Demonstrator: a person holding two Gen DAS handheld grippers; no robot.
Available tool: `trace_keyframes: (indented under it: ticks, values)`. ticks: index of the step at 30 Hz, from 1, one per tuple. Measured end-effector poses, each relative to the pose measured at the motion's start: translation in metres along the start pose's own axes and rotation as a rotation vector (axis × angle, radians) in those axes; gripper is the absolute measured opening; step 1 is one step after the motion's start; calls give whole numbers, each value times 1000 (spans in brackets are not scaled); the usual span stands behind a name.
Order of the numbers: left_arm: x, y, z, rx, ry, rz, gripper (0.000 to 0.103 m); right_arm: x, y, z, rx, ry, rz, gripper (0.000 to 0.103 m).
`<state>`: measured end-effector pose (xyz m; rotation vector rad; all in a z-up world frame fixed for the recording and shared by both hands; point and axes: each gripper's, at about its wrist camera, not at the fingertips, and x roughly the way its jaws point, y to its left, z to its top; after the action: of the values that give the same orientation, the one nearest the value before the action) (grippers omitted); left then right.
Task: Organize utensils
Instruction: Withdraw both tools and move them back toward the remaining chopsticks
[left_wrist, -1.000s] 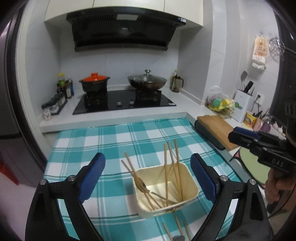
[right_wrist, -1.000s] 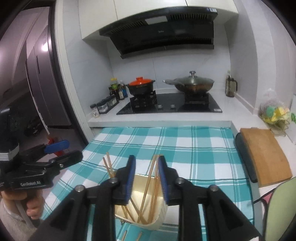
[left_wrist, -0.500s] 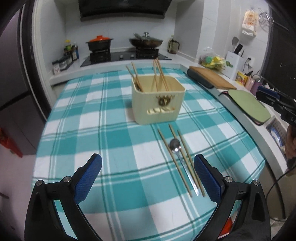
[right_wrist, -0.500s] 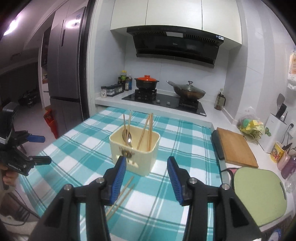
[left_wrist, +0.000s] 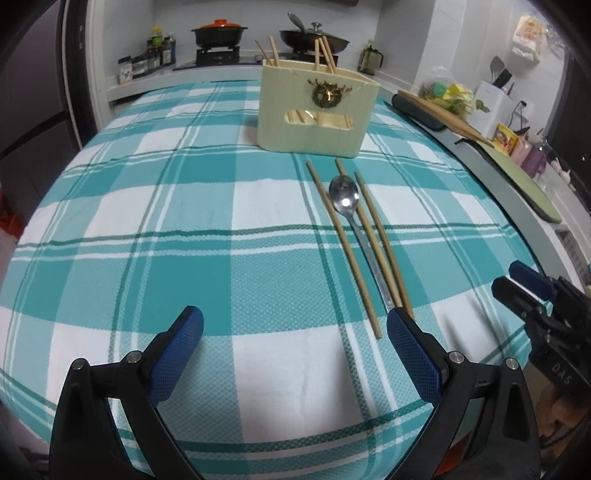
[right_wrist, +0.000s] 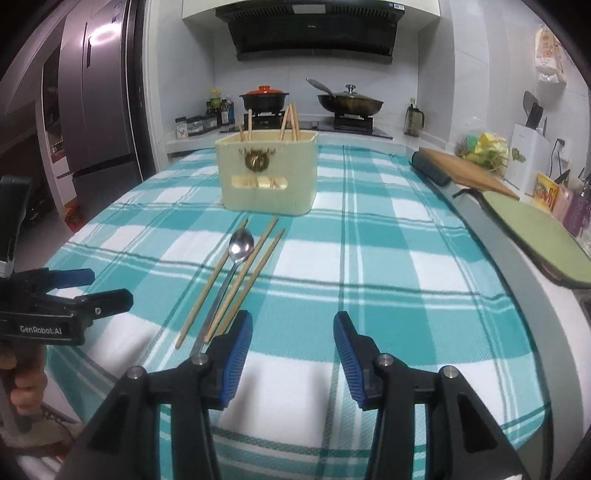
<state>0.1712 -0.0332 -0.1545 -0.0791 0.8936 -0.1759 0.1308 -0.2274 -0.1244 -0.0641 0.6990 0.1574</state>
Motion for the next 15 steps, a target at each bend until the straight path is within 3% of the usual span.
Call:
trace_keyframes:
  ticks: [9,15]
  values:
    - [27,-12,30,48,-39,27,100,24,4,-7,16,36,21,45]
    - [64,-25,51,104,-15,74,99,65,-2,17,95,110,135,28]
